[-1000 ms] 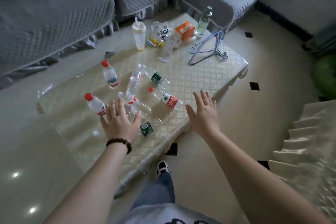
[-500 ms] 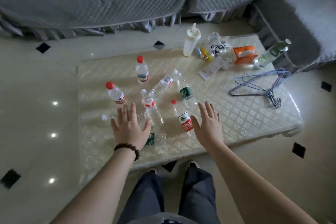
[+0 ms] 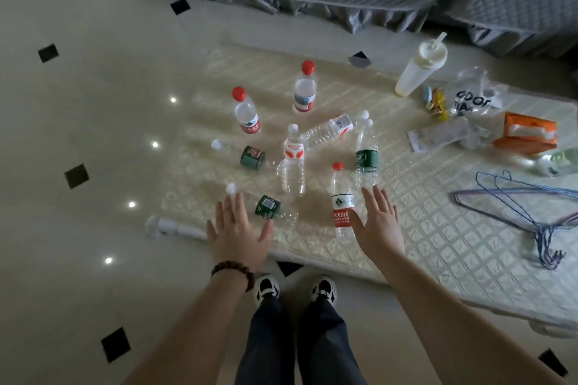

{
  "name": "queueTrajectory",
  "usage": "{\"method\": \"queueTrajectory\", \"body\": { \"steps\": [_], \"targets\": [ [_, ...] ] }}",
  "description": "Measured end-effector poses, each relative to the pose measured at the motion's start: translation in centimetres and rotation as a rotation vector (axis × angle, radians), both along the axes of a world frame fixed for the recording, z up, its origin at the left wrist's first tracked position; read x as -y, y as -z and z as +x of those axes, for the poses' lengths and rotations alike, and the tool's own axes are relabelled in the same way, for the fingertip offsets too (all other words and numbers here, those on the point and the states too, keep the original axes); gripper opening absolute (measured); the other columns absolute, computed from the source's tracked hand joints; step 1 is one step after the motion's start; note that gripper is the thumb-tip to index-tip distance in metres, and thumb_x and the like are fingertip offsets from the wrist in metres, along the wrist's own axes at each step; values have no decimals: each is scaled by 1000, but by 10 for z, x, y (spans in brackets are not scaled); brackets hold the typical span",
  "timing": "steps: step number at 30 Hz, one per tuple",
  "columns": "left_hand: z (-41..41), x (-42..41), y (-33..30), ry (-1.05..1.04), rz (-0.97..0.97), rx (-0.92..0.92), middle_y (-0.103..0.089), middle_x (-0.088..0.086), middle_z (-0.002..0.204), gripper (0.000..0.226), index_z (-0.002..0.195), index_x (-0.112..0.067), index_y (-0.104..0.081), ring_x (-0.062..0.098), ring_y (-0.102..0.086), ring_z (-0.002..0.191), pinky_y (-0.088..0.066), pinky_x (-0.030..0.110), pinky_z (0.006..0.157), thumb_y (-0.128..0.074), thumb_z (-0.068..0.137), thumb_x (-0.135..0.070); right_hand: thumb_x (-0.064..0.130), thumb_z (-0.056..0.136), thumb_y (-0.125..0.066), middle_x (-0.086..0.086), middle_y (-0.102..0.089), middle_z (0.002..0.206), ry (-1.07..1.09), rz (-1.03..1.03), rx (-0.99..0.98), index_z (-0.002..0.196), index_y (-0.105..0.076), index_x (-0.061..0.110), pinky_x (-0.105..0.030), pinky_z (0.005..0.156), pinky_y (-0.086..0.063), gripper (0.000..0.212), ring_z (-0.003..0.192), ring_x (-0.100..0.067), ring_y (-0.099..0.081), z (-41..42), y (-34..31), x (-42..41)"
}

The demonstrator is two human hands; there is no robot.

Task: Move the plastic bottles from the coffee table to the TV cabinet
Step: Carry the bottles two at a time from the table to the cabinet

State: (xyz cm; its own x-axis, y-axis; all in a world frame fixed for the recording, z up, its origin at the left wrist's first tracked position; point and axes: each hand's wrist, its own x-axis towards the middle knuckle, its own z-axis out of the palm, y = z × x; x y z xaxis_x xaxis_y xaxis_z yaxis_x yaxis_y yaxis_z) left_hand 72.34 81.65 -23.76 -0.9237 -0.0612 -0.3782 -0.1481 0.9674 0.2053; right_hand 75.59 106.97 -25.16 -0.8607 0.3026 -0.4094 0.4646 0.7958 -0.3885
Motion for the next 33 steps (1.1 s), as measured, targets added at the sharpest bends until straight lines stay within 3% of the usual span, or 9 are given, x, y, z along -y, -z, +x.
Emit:
{"method": "queueTrajectory", "body": {
  "steps": [8,16,21,26,29,33],
  "targets": [
    [-1,-21,112,-247,78,148,-4,13,160,100,151,-11,8,28,-5,147,-12,49,118,-44,85,-65,45,88,-59,-6,-13,160,91,-67,114,153,-4,23,-48,117,-23,88,147,-26,-12,-25,100,-6],
    [-38,-54,182,-819,336,156,-22,19,152,127,151,-10,5,38,-34,135,-41,53,103,-65,66,-73,55,79,-67,-13,-31,149,179,1,174,150,-11,15,-49,101,-40,99,138,-32,-29,-41,177,-8],
    [-61,-55,196,-1092,452,164,-33,14,146,120,150,-13,-5,35,-48,125,-48,46,93,-70,66,-68,52,79,-68,-14,-43,139,193,2,171,142,-24,12,-46,87,-48,86,125,-34,-45,-43,193,-8],
    [-68,-53,195,-1171,496,180,-48,14,135,97,143,-6,-16,34,-57,113,-48,39,84,-67,78,-57,51,77,-70,-12,-50,128,225,-16,135,131,-34,11,-42,79,-48,76,116,-31,-51,-44,197,-7],
    [-65,-50,194,-1100,463,180,-51,16,129,87,138,-5,-22,34,-59,107,-45,36,74,-66,81,-54,49,77,-70,-10,-51,126,245,-40,102,129,-35,11,-41,75,-50,73,110,-31,-55,-44,194,-7],
    [-55,-41,178,-983,463,129,-55,16,121,81,138,-10,-23,30,-57,89,-48,35,71,-66,82,-49,50,78,-70,-10,-52,125,260,-71,62,132,-33,12,-40,73,-49,76,107,-31,-57,-46,173,-6]
  ]
}}
